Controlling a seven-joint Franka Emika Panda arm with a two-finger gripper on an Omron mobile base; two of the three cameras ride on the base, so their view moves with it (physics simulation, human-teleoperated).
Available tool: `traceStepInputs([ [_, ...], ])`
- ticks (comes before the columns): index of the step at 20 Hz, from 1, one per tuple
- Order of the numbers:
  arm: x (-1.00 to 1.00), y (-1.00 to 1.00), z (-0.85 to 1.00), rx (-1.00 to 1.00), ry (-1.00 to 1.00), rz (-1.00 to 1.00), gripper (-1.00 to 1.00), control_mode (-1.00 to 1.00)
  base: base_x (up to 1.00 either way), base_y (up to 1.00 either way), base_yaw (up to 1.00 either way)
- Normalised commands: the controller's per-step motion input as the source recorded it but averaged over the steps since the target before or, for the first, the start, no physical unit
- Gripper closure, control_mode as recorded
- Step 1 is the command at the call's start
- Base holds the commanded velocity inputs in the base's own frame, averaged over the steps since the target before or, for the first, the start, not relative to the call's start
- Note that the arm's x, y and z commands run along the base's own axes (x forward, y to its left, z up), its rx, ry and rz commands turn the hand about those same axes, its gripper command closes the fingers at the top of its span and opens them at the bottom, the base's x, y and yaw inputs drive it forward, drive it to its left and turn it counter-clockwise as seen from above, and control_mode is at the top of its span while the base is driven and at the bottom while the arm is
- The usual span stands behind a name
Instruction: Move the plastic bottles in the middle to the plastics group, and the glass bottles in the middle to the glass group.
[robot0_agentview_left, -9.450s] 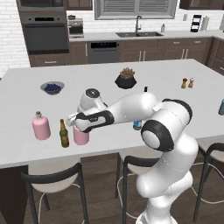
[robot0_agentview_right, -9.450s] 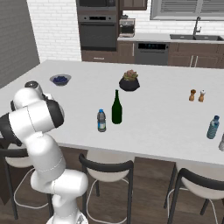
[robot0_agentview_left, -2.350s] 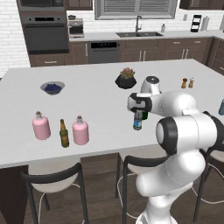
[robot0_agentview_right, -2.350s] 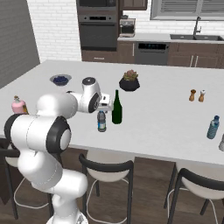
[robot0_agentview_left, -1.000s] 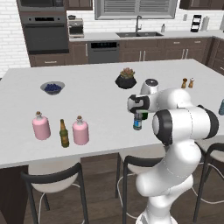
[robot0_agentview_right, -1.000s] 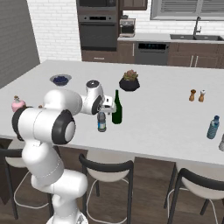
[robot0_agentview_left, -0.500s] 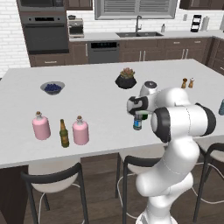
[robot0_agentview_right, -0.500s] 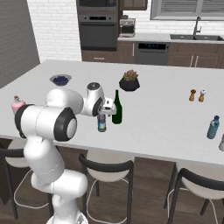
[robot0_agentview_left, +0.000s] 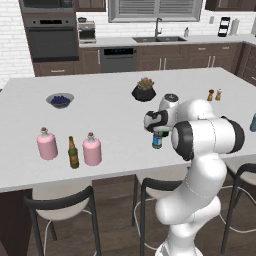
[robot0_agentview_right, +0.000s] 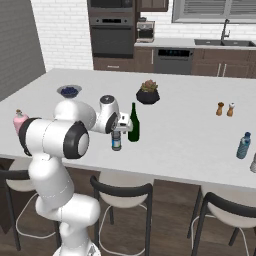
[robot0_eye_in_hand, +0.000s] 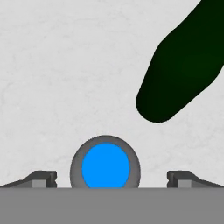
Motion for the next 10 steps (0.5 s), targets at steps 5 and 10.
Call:
traceStepInputs([
  [5,0.00,0.00,0.00,0.00,0.00,0.00,1.00,-1.00,0.00,0.00,0.00],
  [10,0.00,0.00,0.00,0.00,0.00,0.00,1.00,-1.00,0.00,0.00,0.00],
])
